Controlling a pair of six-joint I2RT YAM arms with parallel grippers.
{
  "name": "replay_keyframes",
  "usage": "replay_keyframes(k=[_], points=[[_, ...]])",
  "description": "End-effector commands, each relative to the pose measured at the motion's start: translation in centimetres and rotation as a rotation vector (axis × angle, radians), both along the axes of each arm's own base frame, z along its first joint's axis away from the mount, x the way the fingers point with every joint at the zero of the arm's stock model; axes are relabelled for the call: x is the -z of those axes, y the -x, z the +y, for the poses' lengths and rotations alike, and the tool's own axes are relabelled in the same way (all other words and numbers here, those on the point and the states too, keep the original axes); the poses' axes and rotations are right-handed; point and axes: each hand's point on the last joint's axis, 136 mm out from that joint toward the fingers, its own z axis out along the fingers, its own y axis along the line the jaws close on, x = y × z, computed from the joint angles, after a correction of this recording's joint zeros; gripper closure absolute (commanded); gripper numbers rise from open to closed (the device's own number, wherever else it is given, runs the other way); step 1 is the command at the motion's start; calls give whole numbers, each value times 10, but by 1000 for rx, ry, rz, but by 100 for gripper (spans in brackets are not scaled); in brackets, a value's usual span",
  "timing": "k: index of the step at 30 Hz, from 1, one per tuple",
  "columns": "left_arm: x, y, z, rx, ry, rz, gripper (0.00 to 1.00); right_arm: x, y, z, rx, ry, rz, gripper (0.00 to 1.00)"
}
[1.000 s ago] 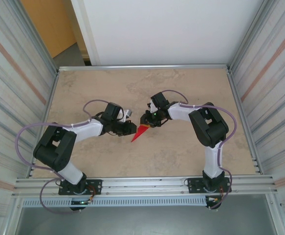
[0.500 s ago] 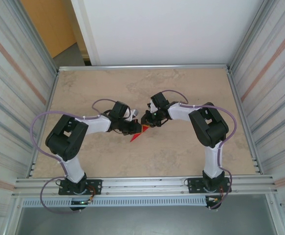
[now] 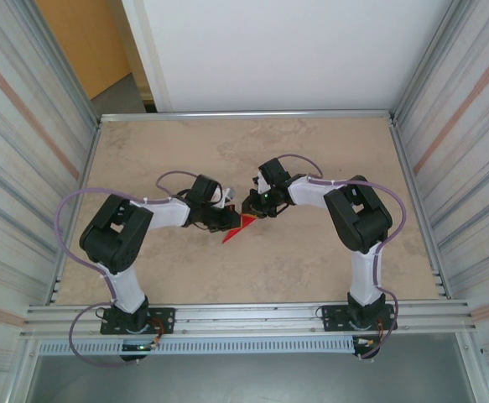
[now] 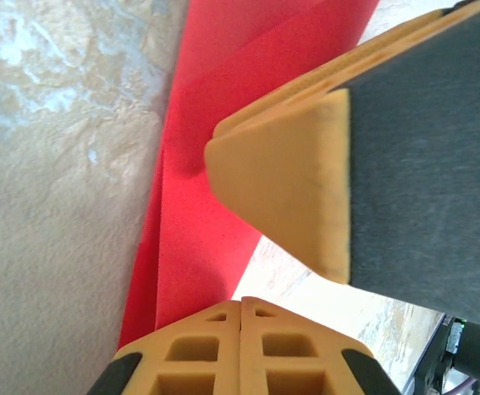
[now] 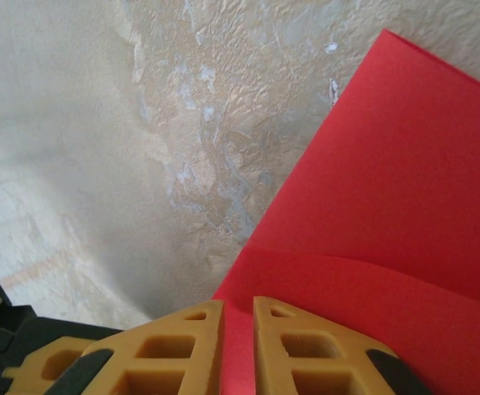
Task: Fold a paper plane with a square sheet of paper (pick it up from the middle)
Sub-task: Fold the wing for the fifth time at the center of the table.
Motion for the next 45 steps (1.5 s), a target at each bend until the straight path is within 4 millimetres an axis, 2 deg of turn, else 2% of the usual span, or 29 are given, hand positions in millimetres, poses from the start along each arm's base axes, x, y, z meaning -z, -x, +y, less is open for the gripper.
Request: replay_keyframes(k=[1, 17, 29, 35, 42, 45], points=[[12, 2, 6, -23, -17, 27, 93, -4, -2, 2, -20, -8, 1, 83], [22, 4, 15, -62, -30, 64, 94, -18, -11, 2, -19, -9, -40, 82], [21, 5, 16, -76, -14, 83, 94, 1, -18, -10, -16, 80, -32, 82], [9, 2, 13, -72, 8, 64, 94, 14, -15, -13, -22, 101, -5, 84], [-16, -6, 2, -54, 76, 24, 92, 25, -10, -17, -21, 131, 22, 85], [-13, -11, 2, -61, 55, 27, 92, 25, -9, -18, -22, 132, 24, 85]])
